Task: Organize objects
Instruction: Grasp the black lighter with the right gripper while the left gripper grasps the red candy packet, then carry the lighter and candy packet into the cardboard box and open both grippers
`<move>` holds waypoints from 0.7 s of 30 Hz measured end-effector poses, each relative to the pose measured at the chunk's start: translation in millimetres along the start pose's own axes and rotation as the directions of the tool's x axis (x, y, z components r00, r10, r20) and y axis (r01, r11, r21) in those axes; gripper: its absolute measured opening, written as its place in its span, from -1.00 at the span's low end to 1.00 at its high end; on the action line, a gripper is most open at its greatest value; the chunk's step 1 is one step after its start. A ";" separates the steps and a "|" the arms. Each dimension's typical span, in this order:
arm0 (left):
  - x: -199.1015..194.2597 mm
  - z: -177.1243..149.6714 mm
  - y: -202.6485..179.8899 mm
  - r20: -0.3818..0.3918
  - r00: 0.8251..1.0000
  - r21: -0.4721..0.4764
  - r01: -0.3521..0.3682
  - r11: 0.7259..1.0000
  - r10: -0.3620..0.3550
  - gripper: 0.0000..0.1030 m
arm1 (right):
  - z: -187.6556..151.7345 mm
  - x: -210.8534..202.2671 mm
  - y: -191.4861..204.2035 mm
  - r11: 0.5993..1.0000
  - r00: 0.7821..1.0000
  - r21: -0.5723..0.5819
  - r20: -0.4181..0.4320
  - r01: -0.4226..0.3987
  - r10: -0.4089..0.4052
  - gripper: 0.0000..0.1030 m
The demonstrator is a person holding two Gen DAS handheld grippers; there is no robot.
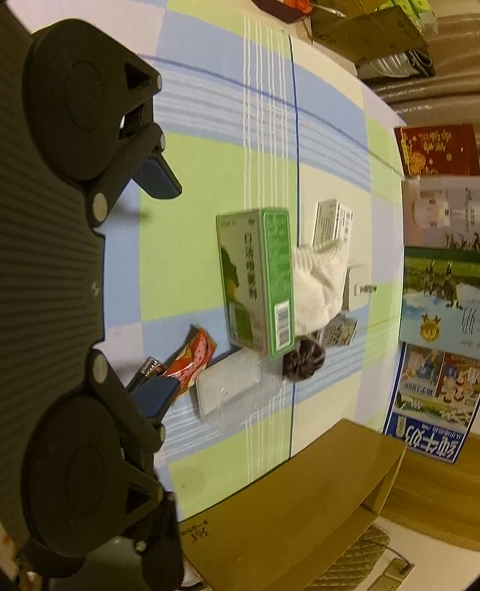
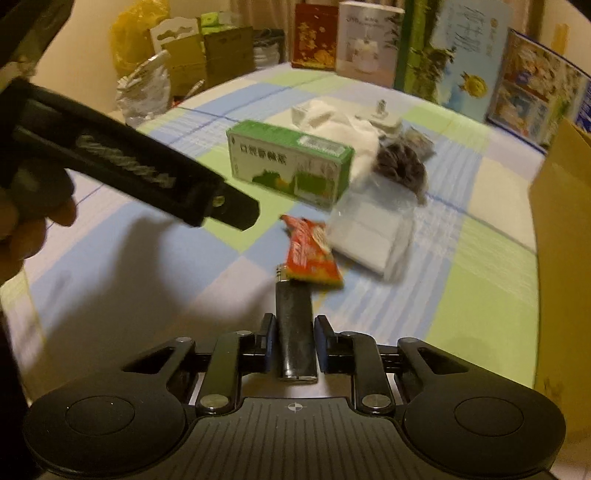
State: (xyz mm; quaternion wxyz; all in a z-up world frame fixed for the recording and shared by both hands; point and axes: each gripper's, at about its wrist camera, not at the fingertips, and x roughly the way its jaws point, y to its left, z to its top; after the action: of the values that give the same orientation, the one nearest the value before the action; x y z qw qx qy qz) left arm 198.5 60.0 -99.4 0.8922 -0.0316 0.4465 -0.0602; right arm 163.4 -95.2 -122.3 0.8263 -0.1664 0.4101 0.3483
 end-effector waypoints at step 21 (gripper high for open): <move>45.7 -2.0 -40.8 -0.018 1.000 0.033 0.015 0.999 -0.015 -0.20 | -28.7 -22.9 -46.4 0.949 0.979 0.241 -0.009 0.202 -0.205 -0.63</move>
State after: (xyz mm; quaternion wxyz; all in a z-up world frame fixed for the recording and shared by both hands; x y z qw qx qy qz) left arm 220.8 13.4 -132.4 0.8882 -0.0199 0.4529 -0.0744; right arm 170.7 -153.9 -122.1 0.8752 -0.1035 0.4232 0.2104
